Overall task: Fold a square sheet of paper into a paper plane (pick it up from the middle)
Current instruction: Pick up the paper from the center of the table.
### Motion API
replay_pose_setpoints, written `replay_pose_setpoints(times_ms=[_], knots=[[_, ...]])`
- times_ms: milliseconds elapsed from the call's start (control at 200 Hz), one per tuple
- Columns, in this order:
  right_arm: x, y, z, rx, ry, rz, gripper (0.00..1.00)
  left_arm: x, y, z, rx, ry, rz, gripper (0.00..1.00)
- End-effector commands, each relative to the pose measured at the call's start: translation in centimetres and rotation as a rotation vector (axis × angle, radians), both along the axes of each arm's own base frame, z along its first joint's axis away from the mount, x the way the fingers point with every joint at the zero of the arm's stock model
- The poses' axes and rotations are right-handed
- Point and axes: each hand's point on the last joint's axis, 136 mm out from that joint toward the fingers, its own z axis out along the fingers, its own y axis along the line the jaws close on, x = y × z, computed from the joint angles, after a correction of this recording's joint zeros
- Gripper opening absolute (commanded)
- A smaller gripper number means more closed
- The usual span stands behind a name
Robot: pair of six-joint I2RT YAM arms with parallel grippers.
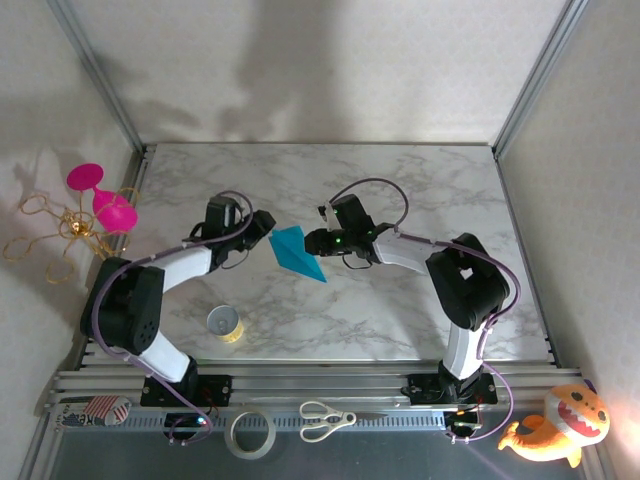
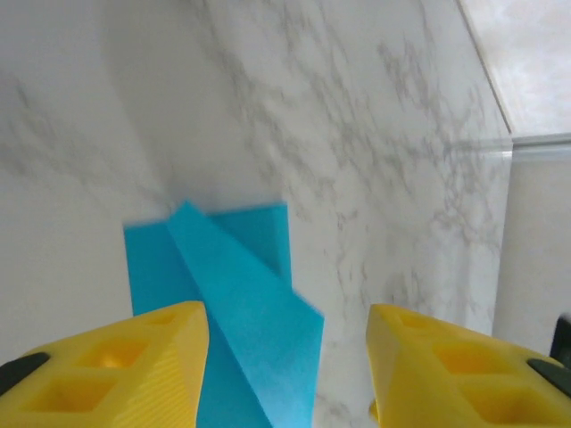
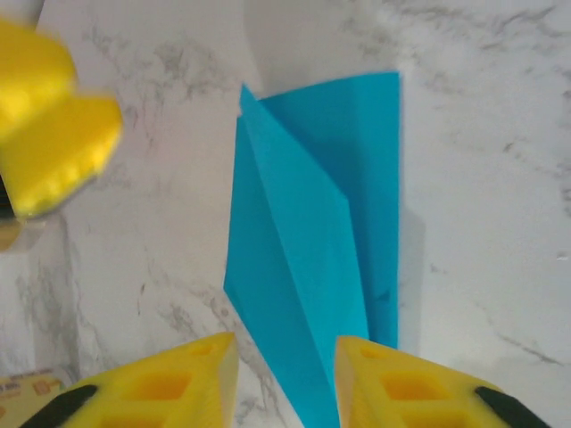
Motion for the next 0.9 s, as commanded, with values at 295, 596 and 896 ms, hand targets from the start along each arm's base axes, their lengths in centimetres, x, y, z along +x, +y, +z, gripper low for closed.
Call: replay_pose_setpoints(times_ms=[295, 596, 896], knots=[[3.7, 1.3, -2.2, -0.009, 0.003, 0.021, 0.37, -1.8, -1.6, -1.0, -0.125, 0.016, 0.038, 0.58], [3.5, 2.7, -3.1, 0.062, 0.058, 0.096, 0.28, -1.9, -1.3, -1.1, -0.123, 0.016, 0.054, 0.62], [3.2, 3.3, -1.7, 0.133, 0.040, 0.141, 0.04, -2.1, -0.8, 0.2, -0.131, -0.020, 0.049, 0.63]])
